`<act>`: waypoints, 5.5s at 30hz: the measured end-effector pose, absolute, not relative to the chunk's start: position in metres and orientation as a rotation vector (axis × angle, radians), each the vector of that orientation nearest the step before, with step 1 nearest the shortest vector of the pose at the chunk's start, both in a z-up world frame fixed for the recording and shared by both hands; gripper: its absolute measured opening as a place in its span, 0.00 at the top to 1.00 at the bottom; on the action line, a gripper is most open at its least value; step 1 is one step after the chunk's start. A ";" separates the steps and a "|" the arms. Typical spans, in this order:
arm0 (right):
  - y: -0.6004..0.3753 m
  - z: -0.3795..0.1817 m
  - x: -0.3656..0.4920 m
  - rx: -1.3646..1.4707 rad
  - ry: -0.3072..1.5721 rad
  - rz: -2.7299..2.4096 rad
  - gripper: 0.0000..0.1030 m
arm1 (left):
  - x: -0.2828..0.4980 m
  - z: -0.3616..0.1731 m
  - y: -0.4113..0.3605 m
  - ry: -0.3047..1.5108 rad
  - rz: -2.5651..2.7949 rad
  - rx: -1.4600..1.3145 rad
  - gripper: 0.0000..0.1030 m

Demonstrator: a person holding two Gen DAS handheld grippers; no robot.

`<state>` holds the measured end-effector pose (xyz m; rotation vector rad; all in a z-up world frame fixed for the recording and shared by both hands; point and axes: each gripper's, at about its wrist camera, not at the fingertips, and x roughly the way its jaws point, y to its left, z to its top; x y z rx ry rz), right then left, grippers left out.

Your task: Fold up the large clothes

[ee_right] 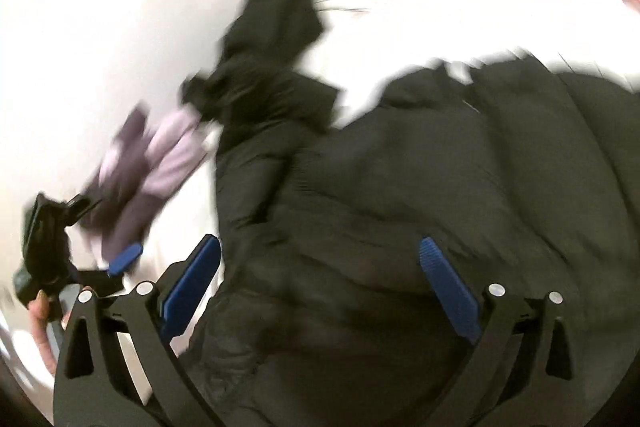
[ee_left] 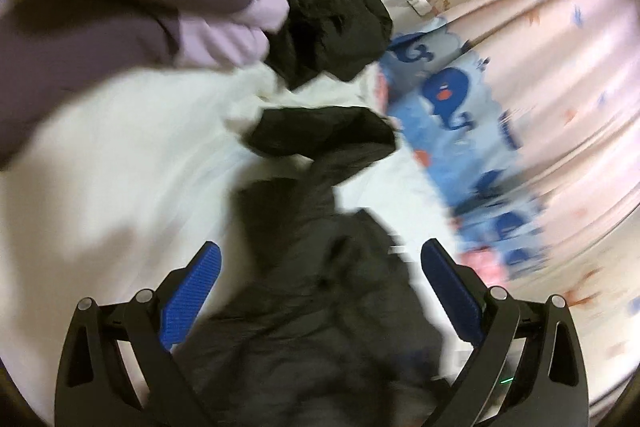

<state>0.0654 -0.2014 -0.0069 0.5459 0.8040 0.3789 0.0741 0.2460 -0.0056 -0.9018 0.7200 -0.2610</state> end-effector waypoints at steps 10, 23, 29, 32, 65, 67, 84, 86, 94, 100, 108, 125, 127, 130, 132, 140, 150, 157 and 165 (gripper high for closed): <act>-0.245 -0.053 0.059 0.758 0.794 0.363 0.08 | 0.226 -0.060 0.255 0.997 -0.310 -1.324 0.07; -0.236 -0.054 0.056 0.756 0.786 0.380 0.07 | 0.260 -0.159 0.228 0.874 -0.119 -2.037 0.07; -0.231 -0.052 0.054 0.753 0.788 0.397 0.07 | 0.257 -0.181 0.233 0.812 -0.072 -2.100 0.07; -0.230 -0.052 0.054 0.757 0.783 0.403 0.07 | 0.257 -0.176 0.235 0.741 -0.125 -2.034 0.25; -0.319 -0.047 0.030 1.061 0.571 0.259 0.07 | 0.186 0.218 0.170 0.341 -0.990 -0.817 0.88; -0.321 -0.049 0.030 1.071 0.568 0.257 0.07 | 0.183 0.215 0.164 0.348 -0.995 -0.822 0.88; -0.366 -0.033 0.002 1.122 0.425 0.125 0.07 | 0.150 0.171 0.003 0.512 -1.083 -0.482 0.88; -0.375 -0.035 -0.001 1.157 0.406 0.113 0.07 | 0.142 0.163 -0.021 0.529 -1.111 -0.442 0.88; -0.403 -0.032 -0.008 1.230 0.327 0.132 0.07 | 0.120 0.122 -0.100 0.626 -1.200 -0.336 0.88; -0.441 -0.043 -0.021 1.399 0.212 0.179 0.07 | 0.115 0.062 -0.153 0.745 -1.237 -0.306 0.88; -0.463 -0.069 -0.011 1.569 0.230 0.332 0.07 | 0.104 -0.030 -0.189 0.928 -1.191 -0.176 0.88; -0.449 -0.090 0.011 1.546 0.355 0.287 0.09 | 0.073 -0.032 -0.096 0.897 -0.990 -0.070 0.18; -0.445 -0.086 0.013 1.485 0.379 0.272 0.24 | 0.074 -0.024 -0.066 0.838 -0.882 -0.085 0.17; -0.435 -0.079 0.014 1.392 0.419 0.244 0.54 | 0.087 -0.015 -0.026 0.785 -0.751 -0.158 0.12; -0.427 -0.065 0.014 1.271 0.450 0.189 0.76 | 0.100 -0.008 -0.005 0.788 -0.677 -0.186 0.12; -0.375 0.045 0.004 0.660 0.373 0.074 0.92 | 0.125 0.013 0.070 0.714 -0.505 -0.327 0.10; -0.452 -0.010 0.033 0.633 0.587 -0.094 0.93 | 0.163 -0.054 0.068 0.873 -0.389 -0.296 0.07; -0.476 -0.079 0.020 0.879 0.718 -0.020 0.70 | 0.175 -0.090 0.062 0.962 -0.306 -0.194 0.07; -0.490 -0.005 -0.032 0.769 0.526 -0.236 0.42 | 0.138 -0.050 0.051 0.835 -0.284 -0.052 0.07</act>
